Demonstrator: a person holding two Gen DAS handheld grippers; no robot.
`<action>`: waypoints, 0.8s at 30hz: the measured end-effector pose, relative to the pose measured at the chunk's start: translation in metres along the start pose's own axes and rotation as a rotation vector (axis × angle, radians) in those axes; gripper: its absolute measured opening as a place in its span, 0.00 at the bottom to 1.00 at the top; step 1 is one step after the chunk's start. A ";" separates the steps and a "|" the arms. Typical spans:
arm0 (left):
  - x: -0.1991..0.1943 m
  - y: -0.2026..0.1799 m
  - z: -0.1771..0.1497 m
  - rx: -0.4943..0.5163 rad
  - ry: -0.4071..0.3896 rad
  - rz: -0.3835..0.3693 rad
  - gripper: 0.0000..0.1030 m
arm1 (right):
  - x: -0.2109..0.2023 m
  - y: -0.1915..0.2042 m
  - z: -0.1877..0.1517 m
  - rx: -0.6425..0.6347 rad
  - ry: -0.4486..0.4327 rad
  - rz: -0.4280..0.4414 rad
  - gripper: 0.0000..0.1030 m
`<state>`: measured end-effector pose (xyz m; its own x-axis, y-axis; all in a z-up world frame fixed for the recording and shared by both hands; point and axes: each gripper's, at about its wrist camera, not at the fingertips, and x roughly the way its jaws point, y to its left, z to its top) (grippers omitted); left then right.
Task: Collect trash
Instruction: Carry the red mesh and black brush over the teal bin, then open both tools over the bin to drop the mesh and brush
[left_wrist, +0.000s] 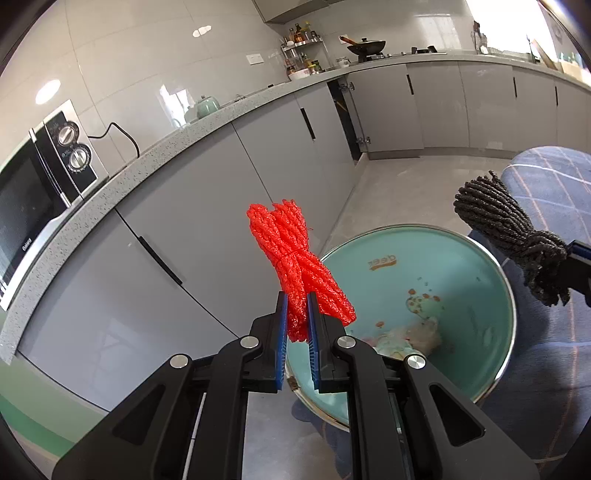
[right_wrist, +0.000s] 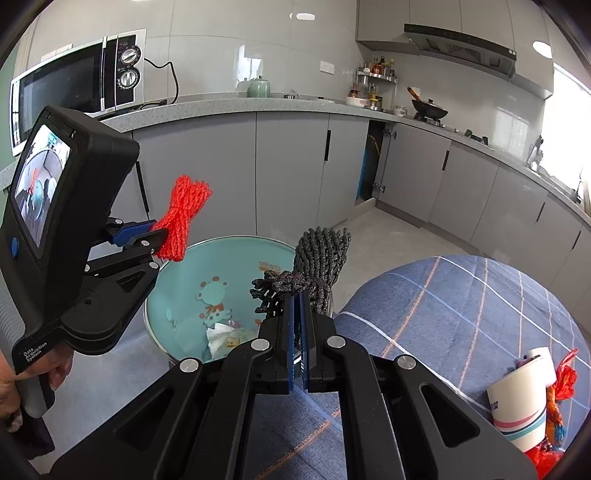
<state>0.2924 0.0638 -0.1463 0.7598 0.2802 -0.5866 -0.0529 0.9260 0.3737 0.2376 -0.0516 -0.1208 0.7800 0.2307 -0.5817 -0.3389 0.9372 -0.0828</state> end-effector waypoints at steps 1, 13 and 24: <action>0.000 -0.001 0.000 0.000 0.001 -0.001 0.10 | 0.001 0.000 0.000 -0.002 0.001 -0.001 0.04; 0.007 0.000 -0.001 0.001 0.014 0.013 0.10 | 0.013 0.003 0.000 -0.043 0.022 -0.085 0.04; 0.010 -0.003 0.000 0.004 0.018 0.003 0.10 | 0.020 0.005 -0.002 -0.047 0.027 -0.072 0.04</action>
<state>0.2998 0.0636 -0.1536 0.7477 0.2880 -0.5983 -0.0527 0.9240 0.3788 0.2504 -0.0431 -0.1341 0.7890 0.1549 -0.5946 -0.3071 0.9376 -0.1633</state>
